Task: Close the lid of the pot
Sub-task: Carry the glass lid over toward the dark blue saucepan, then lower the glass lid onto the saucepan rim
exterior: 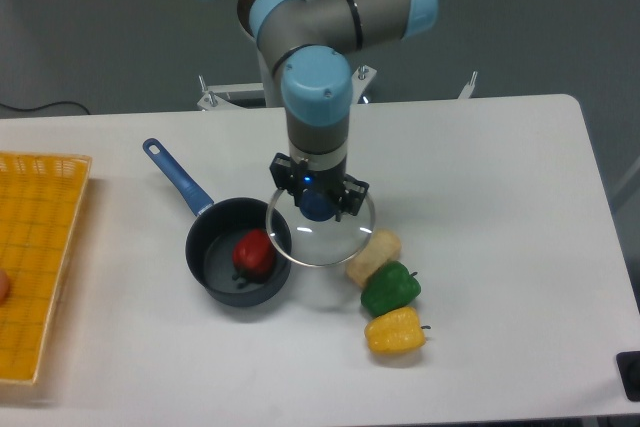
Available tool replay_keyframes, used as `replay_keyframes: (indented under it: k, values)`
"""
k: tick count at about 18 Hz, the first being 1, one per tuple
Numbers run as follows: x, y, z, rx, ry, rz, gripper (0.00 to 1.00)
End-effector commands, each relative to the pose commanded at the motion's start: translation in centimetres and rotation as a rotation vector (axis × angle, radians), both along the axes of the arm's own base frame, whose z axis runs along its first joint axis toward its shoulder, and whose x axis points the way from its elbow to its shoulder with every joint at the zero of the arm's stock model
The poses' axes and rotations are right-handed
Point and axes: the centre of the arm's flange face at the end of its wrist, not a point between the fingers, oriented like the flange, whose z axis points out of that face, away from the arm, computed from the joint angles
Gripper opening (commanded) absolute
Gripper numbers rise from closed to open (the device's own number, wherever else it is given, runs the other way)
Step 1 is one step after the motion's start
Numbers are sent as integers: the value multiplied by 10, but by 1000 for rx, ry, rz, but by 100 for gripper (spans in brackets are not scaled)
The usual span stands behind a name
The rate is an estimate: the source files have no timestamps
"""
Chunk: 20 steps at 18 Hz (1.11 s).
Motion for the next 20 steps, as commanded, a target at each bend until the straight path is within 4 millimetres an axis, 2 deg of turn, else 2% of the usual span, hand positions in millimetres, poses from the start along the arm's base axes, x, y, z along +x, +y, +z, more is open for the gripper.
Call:
replay_keyframes:
  k: [9, 17, 20]
  values:
    - [51, 24, -4, -4, -7, 12, 52]
    - [81, 43, -10, 10, 3, 5, 52]
    - [83, 47, -16, 6, 0, 6, 52]
